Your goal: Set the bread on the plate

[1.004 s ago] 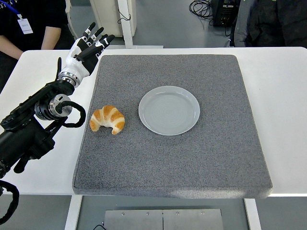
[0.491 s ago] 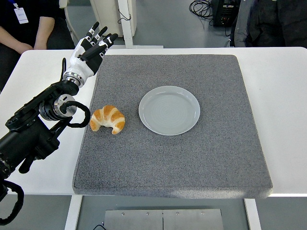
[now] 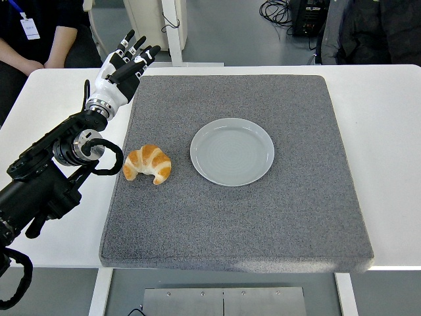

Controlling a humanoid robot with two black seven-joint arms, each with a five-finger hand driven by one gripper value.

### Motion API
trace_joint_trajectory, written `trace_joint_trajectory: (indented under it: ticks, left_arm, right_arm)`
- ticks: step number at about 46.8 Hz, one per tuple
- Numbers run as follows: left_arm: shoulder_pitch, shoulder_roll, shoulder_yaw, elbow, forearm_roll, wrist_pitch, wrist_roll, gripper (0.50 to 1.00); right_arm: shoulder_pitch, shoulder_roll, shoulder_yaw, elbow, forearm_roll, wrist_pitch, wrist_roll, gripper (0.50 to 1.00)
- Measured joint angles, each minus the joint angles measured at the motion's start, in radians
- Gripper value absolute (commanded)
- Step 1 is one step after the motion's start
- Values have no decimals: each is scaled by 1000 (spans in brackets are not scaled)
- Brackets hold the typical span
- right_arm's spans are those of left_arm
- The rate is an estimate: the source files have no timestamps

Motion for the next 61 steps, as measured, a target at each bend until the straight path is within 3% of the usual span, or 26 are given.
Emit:
trace_joint_trajectory:
  ticks: [17,30,39,42,61]
  left_arm:
    - [-2,4,-2,-1,-1,7,1,969]
    - [-43,41,7,-48,-16,37,43,968]
    - [-71,149,29,-230,-19,121,183,966]
    - [-80,191,52,-283,-18,130,207,966]
    - [-245,509,361,-576,3,131,218,965]
  right_arm:
    - [0,0,0,0,0,0,0,1000]
    - [0,0,0,0,0,0,0,1000]
    - [0,0,0,0,0,0,1,1000]
    - [0,0,0,0,0,0,1,1000]
    - [0,0,0,0,0,0,0,1000]
